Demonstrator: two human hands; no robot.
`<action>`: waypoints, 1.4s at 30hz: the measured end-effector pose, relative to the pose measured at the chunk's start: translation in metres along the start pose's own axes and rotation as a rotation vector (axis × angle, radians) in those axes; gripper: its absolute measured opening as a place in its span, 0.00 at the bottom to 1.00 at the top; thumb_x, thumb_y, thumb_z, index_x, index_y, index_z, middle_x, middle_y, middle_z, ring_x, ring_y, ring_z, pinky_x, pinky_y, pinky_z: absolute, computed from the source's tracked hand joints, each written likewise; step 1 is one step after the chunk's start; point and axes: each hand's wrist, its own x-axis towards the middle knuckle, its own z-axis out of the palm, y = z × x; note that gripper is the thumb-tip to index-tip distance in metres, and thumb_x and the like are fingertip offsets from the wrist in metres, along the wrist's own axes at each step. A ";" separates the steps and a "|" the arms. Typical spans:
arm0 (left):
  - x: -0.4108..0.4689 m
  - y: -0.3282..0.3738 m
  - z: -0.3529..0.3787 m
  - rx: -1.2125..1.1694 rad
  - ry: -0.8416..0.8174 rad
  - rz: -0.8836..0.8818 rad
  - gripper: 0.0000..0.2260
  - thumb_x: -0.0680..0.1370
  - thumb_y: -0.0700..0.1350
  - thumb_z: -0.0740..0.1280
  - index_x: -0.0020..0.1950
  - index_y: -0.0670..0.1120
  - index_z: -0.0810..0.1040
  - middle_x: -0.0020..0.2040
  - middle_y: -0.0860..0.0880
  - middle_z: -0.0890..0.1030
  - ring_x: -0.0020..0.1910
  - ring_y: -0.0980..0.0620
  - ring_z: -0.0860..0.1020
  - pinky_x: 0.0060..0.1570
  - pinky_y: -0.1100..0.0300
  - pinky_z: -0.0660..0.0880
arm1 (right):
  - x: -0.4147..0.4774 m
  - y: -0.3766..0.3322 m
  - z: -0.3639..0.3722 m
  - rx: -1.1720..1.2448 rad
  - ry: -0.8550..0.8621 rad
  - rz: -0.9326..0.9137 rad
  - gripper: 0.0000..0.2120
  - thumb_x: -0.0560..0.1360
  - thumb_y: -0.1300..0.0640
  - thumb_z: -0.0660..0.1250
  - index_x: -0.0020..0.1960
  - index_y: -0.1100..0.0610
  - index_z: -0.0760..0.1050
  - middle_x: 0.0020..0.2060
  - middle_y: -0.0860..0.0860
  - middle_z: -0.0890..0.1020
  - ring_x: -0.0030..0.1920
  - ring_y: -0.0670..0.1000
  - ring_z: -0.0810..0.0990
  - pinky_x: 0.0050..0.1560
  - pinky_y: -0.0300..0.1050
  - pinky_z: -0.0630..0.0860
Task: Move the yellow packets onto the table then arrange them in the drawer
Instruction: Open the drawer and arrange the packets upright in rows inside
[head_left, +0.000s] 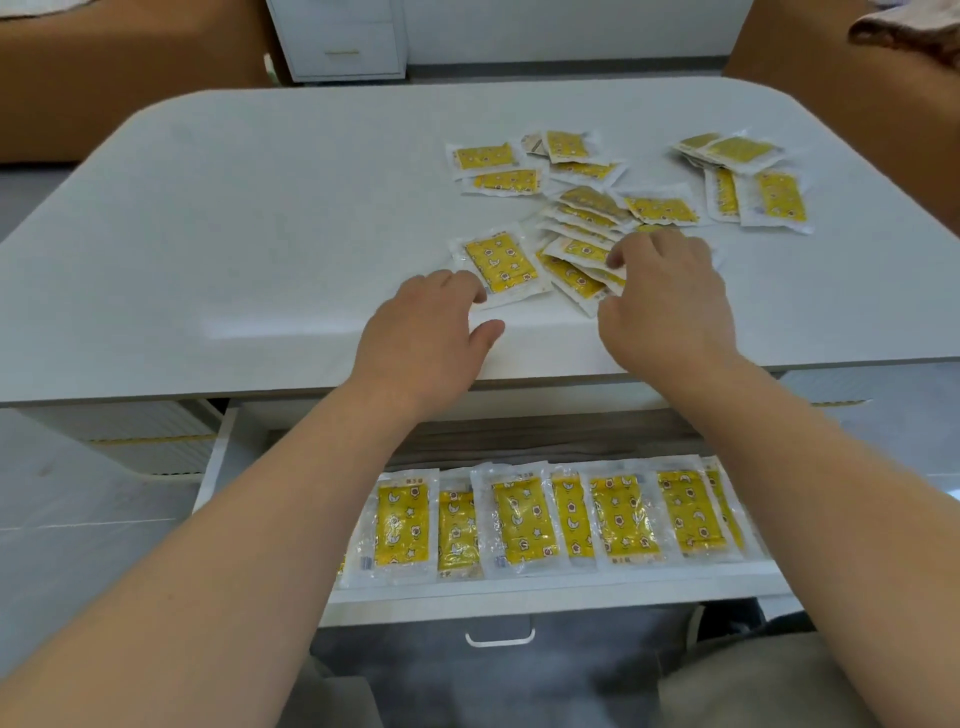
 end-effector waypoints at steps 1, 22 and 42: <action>0.003 -0.004 0.006 0.006 -0.020 0.000 0.20 0.82 0.58 0.61 0.72 0.51 0.71 0.69 0.51 0.74 0.68 0.48 0.71 0.64 0.49 0.72 | 0.005 0.007 0.005 -0.028 -0.020 -0.010 0.20 0.77 0.58 0.65 0.69 0.56 0.71 0.67 0.56 0.73 0.69 0.60 0.68 0.61 0.56 0.69; 0.011 0.007 0.035 0.315 -0.033 0.112 0.24 0.84 0.59 0.53 0.74 0.48 0.69 0.63 0.45 0.75 0.64 0.43 0.71 0.65 0.49 0.65 | -0.003 0.025 0.019 -0.131 -0.192 -0.006 0.23 0.83 0.42 0.56 0.70 0.55 0.71 0.67 0.58 0.73 0.68 0.61 0.71 0.64 0.58 0.70; 0.007 -0.003 0.042 0.196 0.050 0.090 0.18 0.83 0.53 0.61 0.69 0.48 0.73 0.67 0.46 0.72 0.65 0.44 0.70 0.61 0.49 0.68 | 0.001 0.022 0.017 0.124 -0.187 0.106 0.27 0.74 0.48 0.72 0.69 0.51 0.67 0.64 0.56 0.71 0.60 0.61 0.75 0.59 0.57 0.76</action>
